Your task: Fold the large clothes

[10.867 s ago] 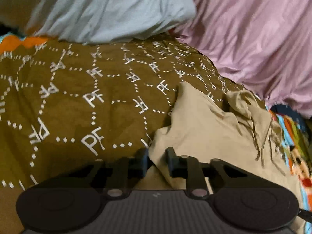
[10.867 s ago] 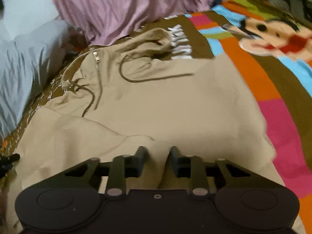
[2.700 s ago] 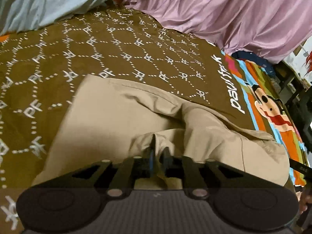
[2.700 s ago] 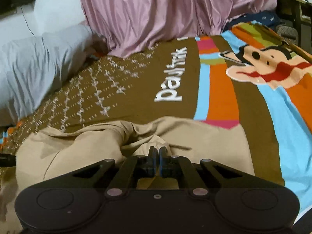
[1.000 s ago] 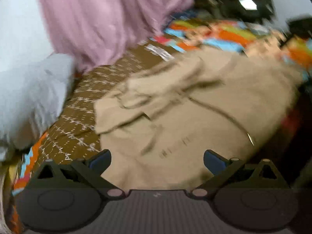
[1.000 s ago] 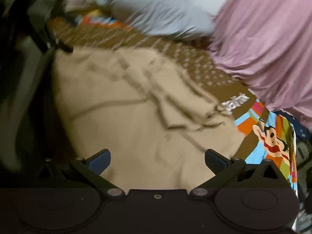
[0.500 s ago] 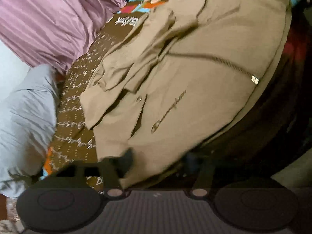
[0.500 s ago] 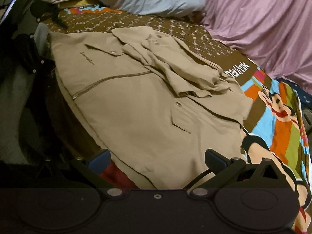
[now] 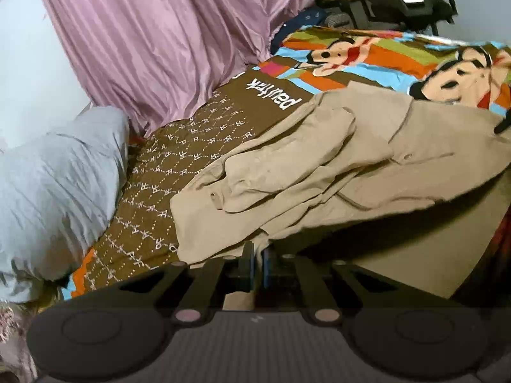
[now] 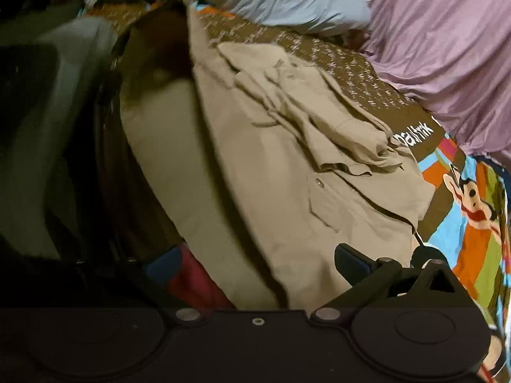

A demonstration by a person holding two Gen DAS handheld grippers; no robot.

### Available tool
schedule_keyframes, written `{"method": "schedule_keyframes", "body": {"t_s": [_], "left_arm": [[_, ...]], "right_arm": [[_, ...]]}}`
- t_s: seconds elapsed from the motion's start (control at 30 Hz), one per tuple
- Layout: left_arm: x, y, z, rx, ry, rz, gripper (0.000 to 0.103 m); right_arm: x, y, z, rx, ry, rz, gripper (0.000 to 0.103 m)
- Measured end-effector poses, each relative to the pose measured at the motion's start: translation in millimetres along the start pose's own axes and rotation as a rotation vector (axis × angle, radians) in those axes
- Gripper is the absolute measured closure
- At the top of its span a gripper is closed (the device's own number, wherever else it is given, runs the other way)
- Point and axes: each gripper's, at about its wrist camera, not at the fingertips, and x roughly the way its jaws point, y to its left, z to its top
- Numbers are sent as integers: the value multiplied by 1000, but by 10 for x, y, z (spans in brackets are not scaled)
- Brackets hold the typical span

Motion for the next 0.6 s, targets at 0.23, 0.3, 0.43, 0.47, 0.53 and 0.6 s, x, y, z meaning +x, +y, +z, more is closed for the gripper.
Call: {"method": "schedule_keyframes", "body": {"t_s": [0.23,0.3,0.43,0.47,0.53,0.6], "left_arm": [[8,-111,-213,-23,47,-24,97],[-5,-99,-255,-40,53,-29,97],[-34,-67,-270,-44,46,-31,97],[-36,-62,-271,-45,44,-33,97],[-44,-64,-266,-49,45,-40,96],[-58,-68,-290,-60,44,-60,93]], "right_arm": [[349,64,-121,-67,181,-31,2],[413,57,-153,-67,192,-60,2],[445,46,-176,-103,179,-158,7],[429,48,-182,-111,168,-161,8],[342,54,-173,-123,116,-173,14],[223,39,-155,-133,51,-193,21]]}}
